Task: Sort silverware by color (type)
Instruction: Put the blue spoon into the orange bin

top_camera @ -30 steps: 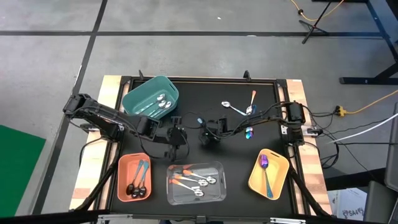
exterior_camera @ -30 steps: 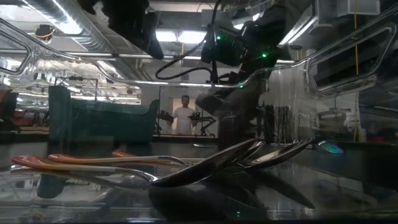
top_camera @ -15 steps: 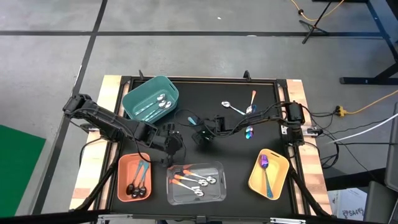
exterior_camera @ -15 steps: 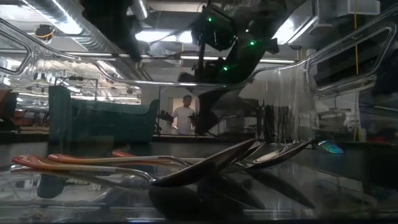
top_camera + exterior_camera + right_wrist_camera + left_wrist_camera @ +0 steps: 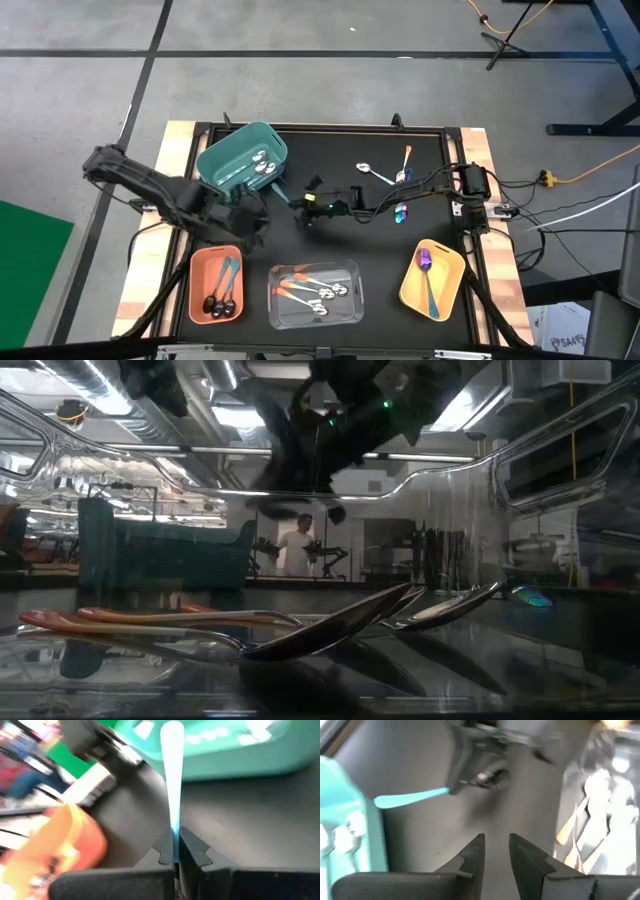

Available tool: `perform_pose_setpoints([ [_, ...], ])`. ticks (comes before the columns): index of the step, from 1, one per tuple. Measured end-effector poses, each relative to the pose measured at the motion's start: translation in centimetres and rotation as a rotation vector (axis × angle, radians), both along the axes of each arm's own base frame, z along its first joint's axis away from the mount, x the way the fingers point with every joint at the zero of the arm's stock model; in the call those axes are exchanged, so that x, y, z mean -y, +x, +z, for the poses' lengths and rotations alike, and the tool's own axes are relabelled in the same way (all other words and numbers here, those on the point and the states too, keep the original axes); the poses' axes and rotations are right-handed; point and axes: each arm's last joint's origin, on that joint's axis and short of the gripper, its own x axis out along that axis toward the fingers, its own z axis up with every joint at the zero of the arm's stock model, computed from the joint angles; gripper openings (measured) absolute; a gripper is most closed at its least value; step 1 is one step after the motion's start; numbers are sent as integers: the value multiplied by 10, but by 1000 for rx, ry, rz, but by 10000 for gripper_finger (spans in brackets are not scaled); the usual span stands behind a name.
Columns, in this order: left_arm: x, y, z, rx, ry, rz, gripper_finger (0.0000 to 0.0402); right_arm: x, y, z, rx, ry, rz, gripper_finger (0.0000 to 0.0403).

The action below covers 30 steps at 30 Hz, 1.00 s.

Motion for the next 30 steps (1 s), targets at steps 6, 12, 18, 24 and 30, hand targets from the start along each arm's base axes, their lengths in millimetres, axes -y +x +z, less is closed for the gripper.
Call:
perform_pose_setpoints([
  [6,-17,-31,25,202,-5,295,82,-1,7,20,211,-36,29,0],
  [12,-27,-42,37,420,-54,561,82,2,9,29,296,-118,-55,0],
  [18,-33,-35,40,505,-96,659,82,4,9,39,384,-184,-77,0],
  [24,-39,-21,38,535,-93,697,82,2,10,41,399,-193,-35,0],
  [30,-40,-11,32,506,-73,712,82,1,10,41,393,-212,-23,0],
])
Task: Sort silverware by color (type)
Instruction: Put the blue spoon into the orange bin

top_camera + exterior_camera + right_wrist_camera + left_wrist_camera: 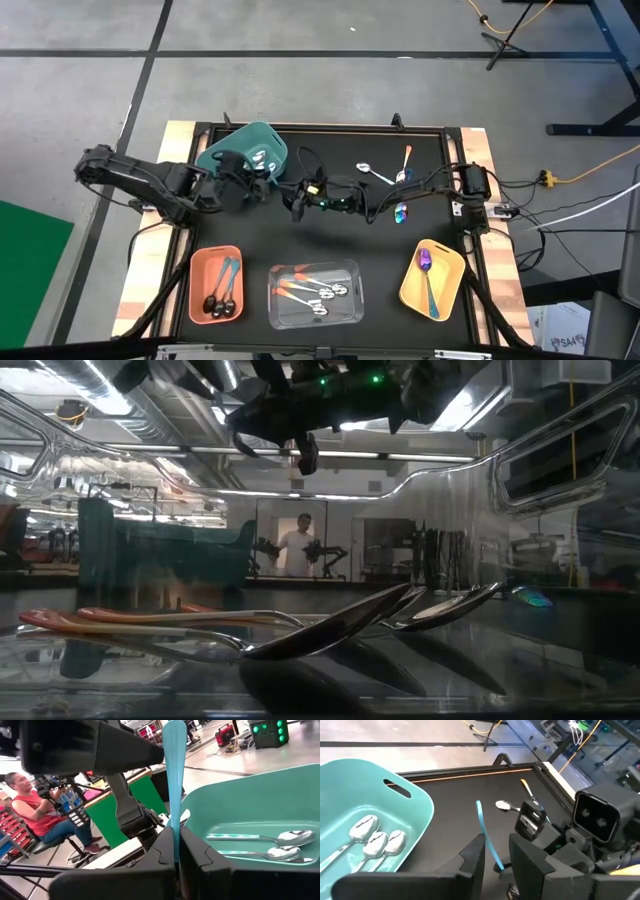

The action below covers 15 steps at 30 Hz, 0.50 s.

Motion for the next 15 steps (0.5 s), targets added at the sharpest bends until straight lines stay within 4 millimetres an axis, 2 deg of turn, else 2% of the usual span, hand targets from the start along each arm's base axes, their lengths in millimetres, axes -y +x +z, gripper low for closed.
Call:
perform_pose_setpoints([
  [15,4,5,-5,-33,-91,-79,82,-1,0,0,-8,-22,22,0],
])
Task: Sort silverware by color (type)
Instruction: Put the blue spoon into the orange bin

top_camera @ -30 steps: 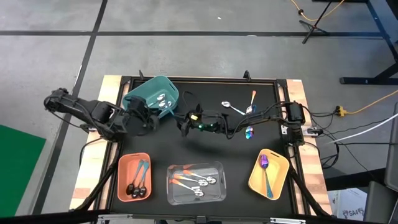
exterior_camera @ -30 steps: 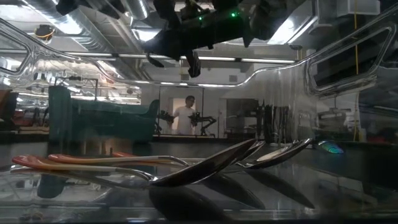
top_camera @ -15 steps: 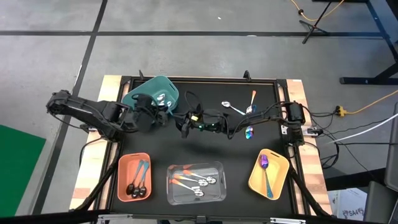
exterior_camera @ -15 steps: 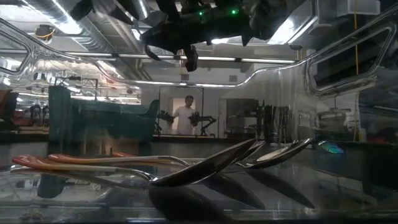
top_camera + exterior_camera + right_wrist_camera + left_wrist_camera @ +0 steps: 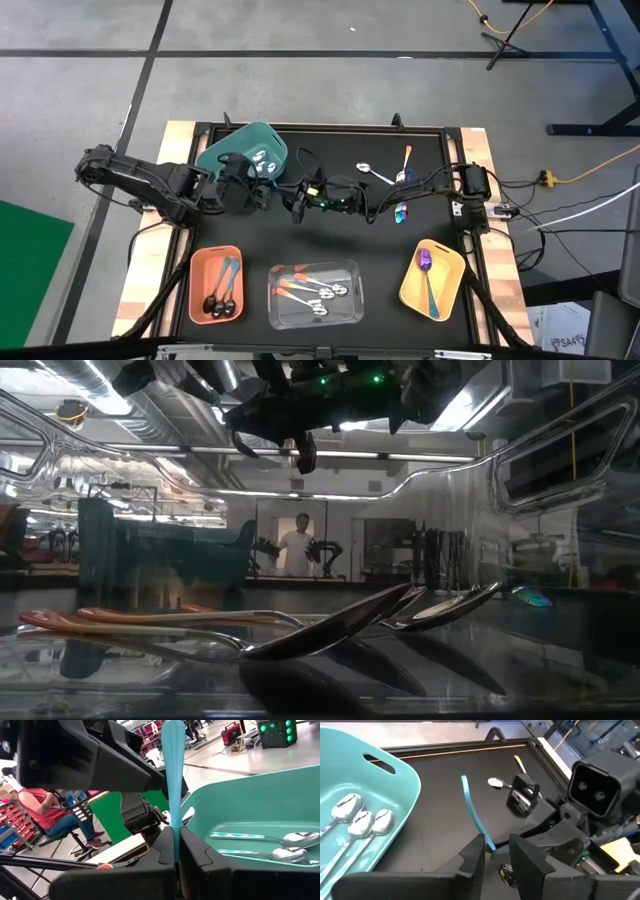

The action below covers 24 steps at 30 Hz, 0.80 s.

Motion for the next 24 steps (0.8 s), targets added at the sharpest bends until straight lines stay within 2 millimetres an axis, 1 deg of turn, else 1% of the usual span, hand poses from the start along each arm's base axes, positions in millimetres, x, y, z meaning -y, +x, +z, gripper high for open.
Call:
perform_pose_setpoints([
  [7,2,5,-7,-29,-44,7,82,0,0,0,0,1,10,0],
  [17,0,16,-14,-39,1,58,82,-1,0,0,3,1,29,0],
  [24,-1,19,-17,-53,7,60,82,-1,0,0,3,1,29,0],
])
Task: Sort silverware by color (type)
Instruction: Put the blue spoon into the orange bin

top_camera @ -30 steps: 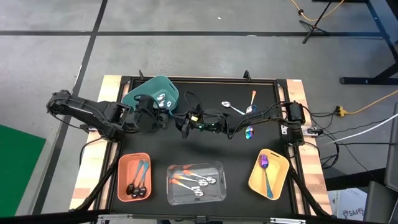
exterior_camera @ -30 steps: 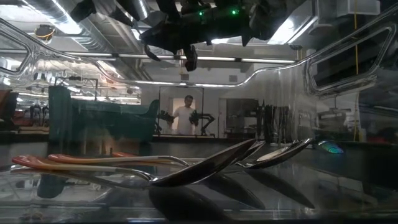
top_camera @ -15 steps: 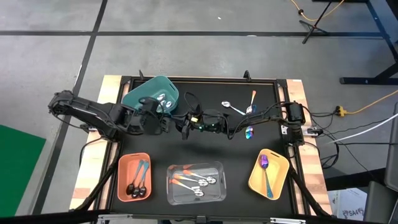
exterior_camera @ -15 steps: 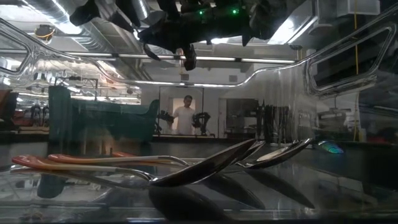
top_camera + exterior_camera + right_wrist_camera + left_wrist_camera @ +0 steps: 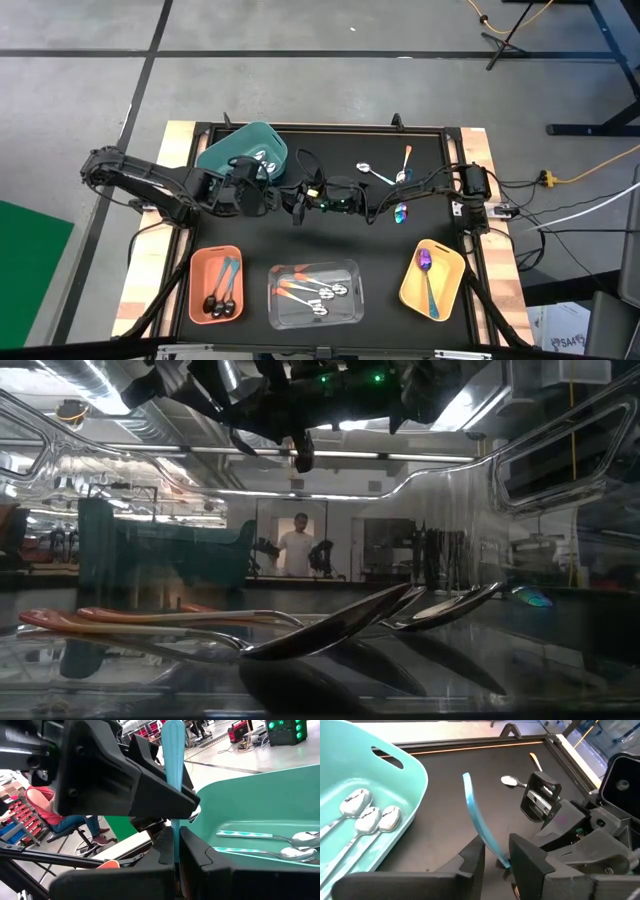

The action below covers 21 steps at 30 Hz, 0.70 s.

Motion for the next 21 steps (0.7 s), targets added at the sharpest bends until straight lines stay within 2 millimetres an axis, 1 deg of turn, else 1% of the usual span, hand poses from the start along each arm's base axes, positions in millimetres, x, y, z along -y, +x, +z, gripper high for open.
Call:
perform_pose_setpoints([
  [6,0,0,0,-9,10,-9,78,0,0,0,0,0,0,0],
  [9,0,0,0,-8,11,-9,62,0,0,0,0,0,0,0],
  [16,0,1,1,-4,12,-18,9,0,0,0,-2,-1,1,0],
  [21,0,1,1,-14,24,-32,6,0,0,0,-2,0,2,0],
])
